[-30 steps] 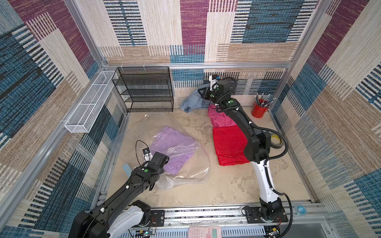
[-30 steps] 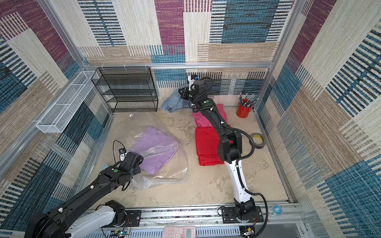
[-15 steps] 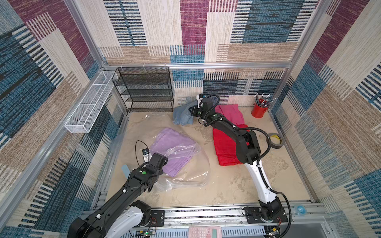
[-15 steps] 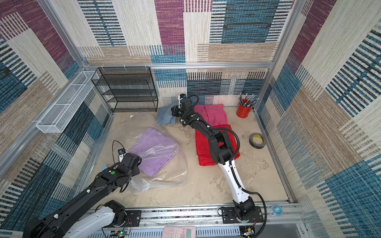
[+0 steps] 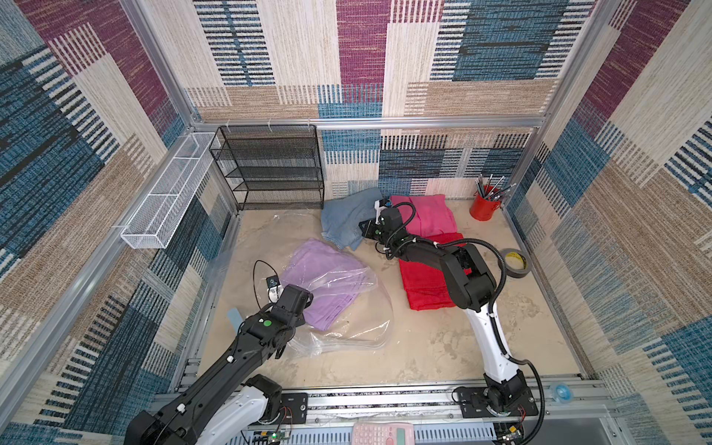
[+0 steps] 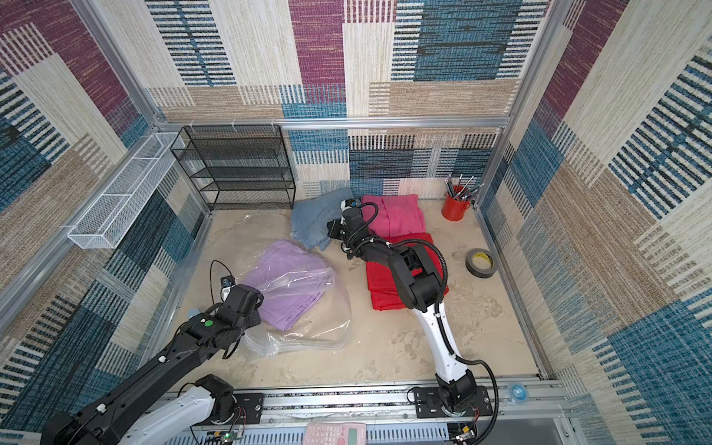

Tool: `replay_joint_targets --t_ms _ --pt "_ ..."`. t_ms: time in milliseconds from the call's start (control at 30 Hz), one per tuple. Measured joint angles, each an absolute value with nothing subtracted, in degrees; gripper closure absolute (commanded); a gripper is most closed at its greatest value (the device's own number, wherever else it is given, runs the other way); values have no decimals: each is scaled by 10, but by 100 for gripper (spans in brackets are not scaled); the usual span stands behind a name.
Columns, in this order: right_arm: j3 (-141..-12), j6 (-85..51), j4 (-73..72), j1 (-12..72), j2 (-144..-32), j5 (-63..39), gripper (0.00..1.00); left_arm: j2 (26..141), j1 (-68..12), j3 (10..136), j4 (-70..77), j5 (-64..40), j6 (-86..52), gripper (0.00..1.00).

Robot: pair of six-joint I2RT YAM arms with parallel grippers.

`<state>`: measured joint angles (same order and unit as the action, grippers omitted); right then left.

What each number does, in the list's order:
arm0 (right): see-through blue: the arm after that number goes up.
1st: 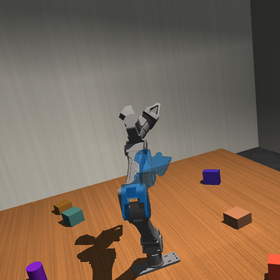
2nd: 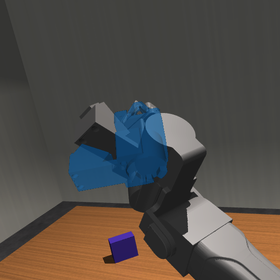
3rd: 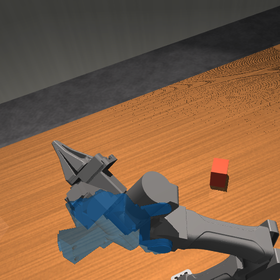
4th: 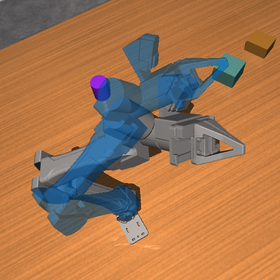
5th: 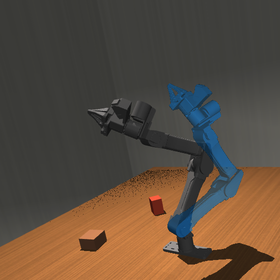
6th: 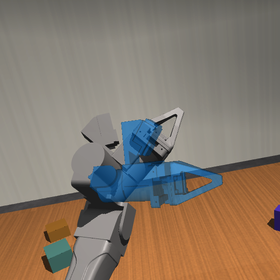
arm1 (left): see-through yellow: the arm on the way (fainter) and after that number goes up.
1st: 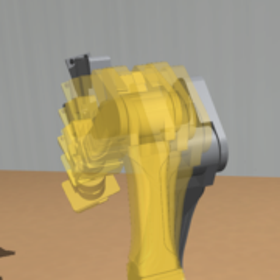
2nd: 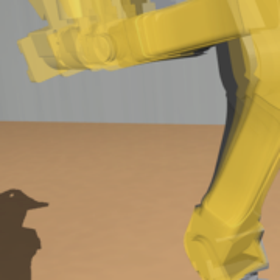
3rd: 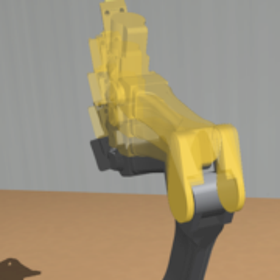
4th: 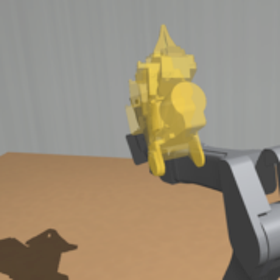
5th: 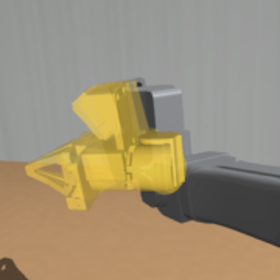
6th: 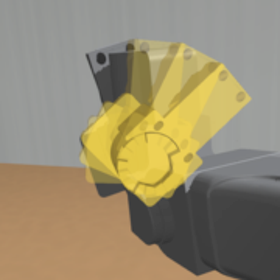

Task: Take the trousers out of the vacuum bag
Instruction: Place the trousers at the center of the board.

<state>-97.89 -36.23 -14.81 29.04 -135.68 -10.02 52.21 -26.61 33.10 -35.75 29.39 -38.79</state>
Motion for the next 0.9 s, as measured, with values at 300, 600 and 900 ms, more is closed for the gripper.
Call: replay_joint_targets --t_ms 300,600,900 --pt "-930 -360 -138 292 -1280 -123 5 521 -266 342 -358 281 -375 100" --pt "-877 -361 -155 281 -1157 -135 2 519 -266 344 -352 253 -368 100" --pt "-674 -367 -155 278 -941 -164 12 524 -266 345 -325 221 -359 100"
